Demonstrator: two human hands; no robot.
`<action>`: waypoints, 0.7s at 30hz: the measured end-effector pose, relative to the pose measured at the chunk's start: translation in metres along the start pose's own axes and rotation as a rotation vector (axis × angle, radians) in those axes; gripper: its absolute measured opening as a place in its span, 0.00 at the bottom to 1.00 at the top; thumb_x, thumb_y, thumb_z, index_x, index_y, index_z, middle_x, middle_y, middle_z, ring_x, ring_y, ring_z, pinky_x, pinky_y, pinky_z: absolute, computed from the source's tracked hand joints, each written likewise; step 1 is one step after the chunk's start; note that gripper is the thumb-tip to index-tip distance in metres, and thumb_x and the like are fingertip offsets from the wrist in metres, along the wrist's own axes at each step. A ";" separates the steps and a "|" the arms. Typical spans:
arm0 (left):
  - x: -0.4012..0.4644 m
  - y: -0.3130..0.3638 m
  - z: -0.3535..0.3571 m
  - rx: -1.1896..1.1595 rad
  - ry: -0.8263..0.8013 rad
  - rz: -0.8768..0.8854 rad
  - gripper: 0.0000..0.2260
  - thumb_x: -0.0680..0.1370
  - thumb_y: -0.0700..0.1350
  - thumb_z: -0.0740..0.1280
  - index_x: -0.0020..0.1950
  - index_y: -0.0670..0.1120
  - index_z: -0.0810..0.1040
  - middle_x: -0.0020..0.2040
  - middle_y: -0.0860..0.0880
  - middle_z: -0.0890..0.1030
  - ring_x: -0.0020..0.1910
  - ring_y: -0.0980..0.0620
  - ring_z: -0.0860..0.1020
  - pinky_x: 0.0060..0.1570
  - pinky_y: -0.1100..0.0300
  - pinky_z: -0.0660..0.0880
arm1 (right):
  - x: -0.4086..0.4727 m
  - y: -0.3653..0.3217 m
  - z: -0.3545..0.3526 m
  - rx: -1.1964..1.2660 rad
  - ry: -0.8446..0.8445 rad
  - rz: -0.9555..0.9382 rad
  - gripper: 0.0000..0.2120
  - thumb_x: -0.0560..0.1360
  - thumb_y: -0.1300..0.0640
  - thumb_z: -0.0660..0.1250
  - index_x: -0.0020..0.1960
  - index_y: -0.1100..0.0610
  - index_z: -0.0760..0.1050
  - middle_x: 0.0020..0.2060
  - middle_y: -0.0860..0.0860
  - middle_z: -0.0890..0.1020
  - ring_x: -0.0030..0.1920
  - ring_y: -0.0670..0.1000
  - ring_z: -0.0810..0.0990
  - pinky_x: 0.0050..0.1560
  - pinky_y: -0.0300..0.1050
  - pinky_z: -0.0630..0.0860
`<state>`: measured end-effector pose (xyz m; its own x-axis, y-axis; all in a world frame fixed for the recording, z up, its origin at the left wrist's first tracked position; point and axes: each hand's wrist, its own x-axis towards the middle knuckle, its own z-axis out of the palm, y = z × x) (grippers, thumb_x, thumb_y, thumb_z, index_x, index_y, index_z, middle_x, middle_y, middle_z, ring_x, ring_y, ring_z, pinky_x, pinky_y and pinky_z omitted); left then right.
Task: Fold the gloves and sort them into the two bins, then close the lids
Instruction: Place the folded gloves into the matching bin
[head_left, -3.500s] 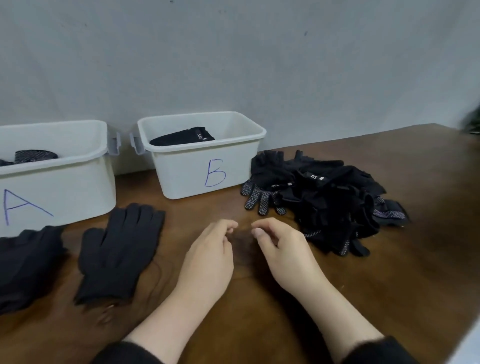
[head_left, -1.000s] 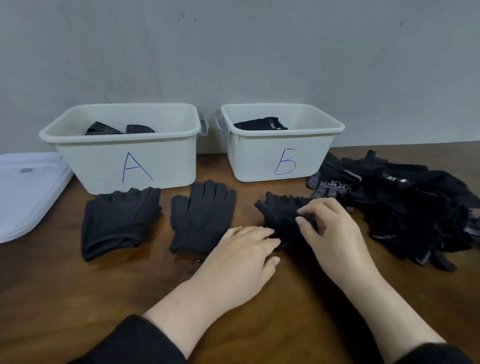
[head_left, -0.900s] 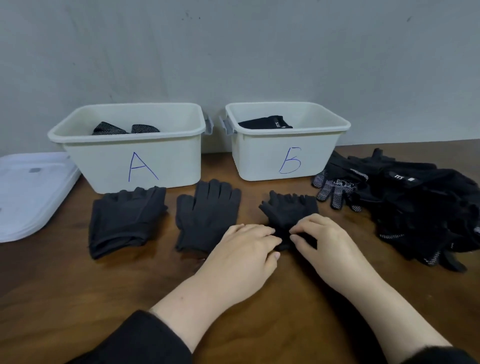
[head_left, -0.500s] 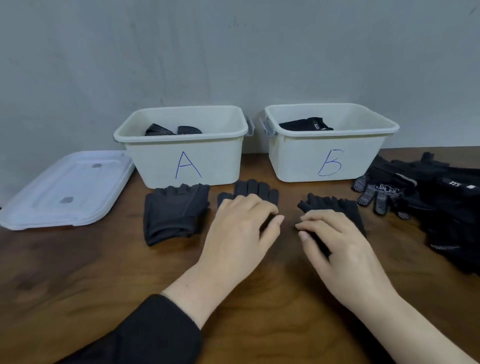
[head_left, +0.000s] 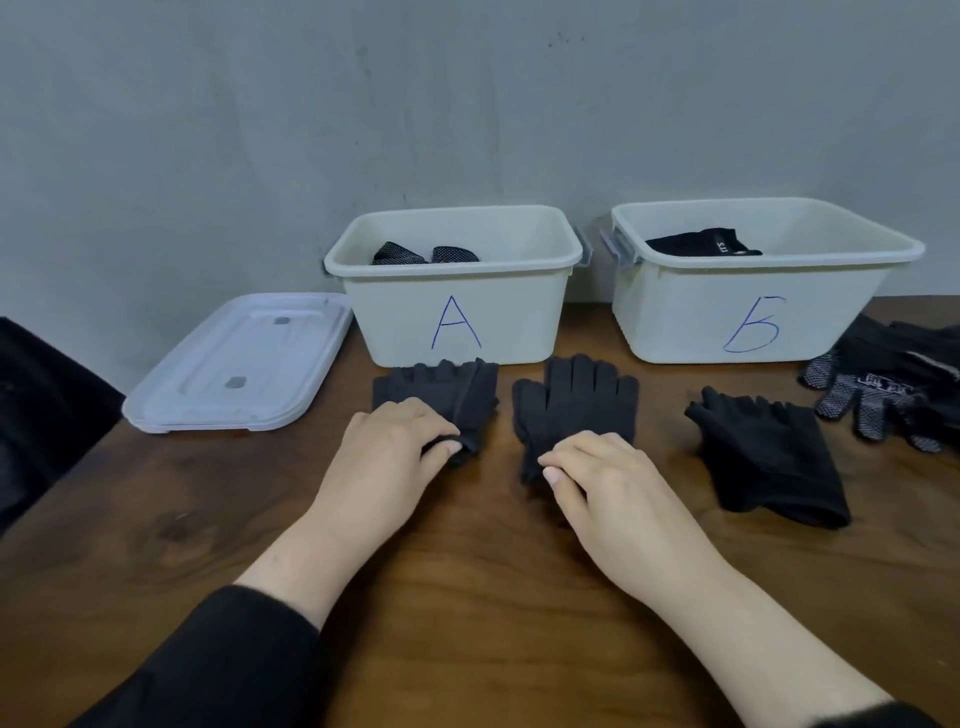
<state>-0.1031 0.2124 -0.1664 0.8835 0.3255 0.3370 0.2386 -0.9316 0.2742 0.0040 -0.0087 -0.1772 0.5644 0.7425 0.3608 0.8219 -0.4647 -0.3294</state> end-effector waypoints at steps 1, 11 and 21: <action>0.002 0.000 0.001 -0.028 0.013 -0.019 0.08 0.81 0.52 0.65 0.56 0.56 0.83 0.53 0.59 0.79 0.53 0.55 0.76 0.51 0.55 0.66 | 0.000 0.000 0.000 0.001 -0.004 0.007 0.14 0.84 0.49 0.57 0.63 0.47 0.79 0.57 0.40 0.79 0.57 0.42 0.73 0.59 0.40 0.72; 0.017 0.074 -0.035 -0.618 0.444 -0.143 0.07 0.81 0.47 0.66 0.54 0.53 0.84 0.48 0.62 0.81 0.52 0.63 0.78 0.50 0.75 0.69 | 0.001 -0.019 -0.028 0.559 0.241 0.222 0.22 0.80 0.42 0.58 0.72 0.45 0.72 0.63 0.35 0.78 0.64 0.33 0.74 0.65 0.31 0.72; 0.026 0.190 -0.001 -1.003 0.055 0.109 0.16 0.84 0.40 0.58 0.64 0.53 0.80 0.54 0.63 0.84 0.57 0.68 0.78 0.56 0.75 0.70 | -0.023 0.018 -0.106 1.041 0.576 0.550 0.09 0.84 0.58 0.62 0.58 0.53 0.81 0.50 0.49 0.87 0.53 0.50 0.86 0.56 0.57 0.83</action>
<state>-0.0348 0.0445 -0.1050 0.8542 0.2776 0.4397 -0.3141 -0.3984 0.8618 0.0137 -0.0851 -0.0987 0.9696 0.1446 0.1973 0.1770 0.1420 -0.9739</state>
